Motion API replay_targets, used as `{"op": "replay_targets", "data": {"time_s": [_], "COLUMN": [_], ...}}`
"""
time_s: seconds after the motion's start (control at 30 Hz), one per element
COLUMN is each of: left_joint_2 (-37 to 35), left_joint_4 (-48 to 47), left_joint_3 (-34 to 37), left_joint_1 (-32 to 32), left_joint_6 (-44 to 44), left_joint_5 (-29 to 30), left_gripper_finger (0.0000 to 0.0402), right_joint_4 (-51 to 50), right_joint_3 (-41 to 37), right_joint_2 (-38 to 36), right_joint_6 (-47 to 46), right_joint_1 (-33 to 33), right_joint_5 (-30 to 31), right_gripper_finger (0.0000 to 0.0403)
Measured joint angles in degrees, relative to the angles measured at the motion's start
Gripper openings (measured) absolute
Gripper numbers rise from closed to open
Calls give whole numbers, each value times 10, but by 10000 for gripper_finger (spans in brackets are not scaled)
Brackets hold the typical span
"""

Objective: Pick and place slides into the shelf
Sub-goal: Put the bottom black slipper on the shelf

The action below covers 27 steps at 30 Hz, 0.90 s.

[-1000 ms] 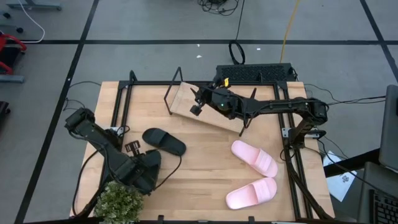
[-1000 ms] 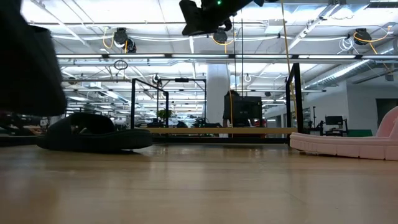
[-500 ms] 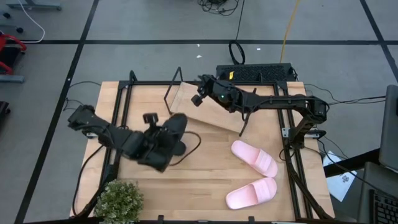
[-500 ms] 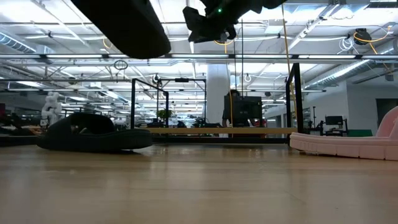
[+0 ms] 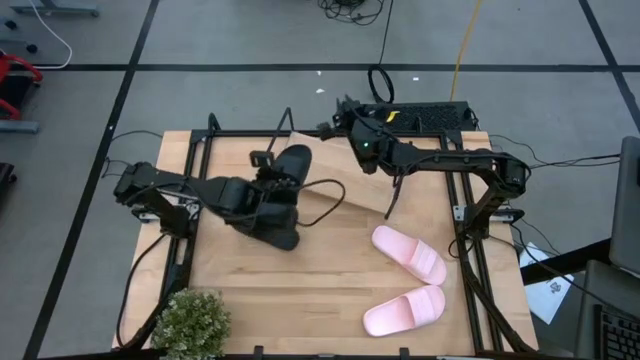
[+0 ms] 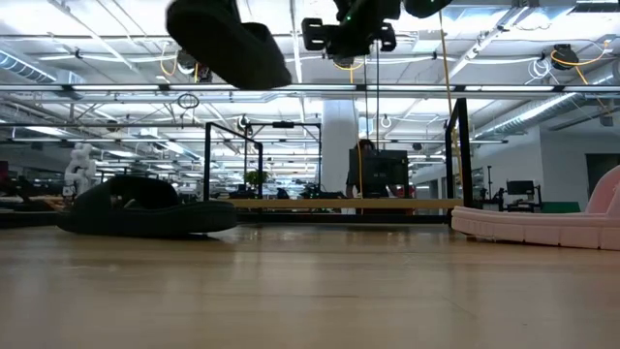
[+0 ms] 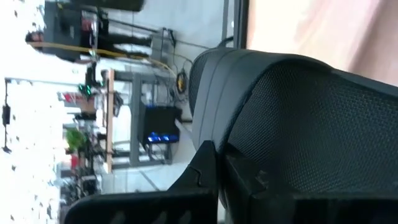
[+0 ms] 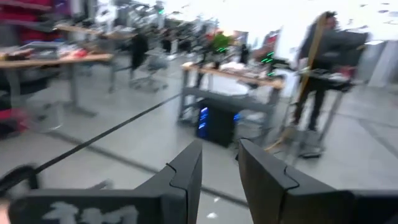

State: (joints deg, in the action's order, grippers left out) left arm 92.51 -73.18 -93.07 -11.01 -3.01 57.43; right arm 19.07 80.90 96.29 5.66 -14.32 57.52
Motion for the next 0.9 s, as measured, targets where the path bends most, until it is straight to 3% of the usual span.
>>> {"op": "replay_targets", "data": {"time_s": [0.23,0.6,0.9], "left_joint_2": [0,0,1], "left_joint_4": [174,458,610], "left_joint_3": [69,202,260], "left_joint_1": [73,182,248], "left_joint_6": [-164,-380,-464], "left_joint_5": [-32,-92,-159], "left_gripper_finger": [0,0,0], "right_joint_4": [9,9,8], "right_joint_3": [0,0,0], "right_joint_2": [-41,-114,-124], "right_joint_6": [71,111,120], "right_joint_1": [-8,-11,-10], "right_joint_5": [99,102,102], "right_gripper_finger": [96,96,96]}}
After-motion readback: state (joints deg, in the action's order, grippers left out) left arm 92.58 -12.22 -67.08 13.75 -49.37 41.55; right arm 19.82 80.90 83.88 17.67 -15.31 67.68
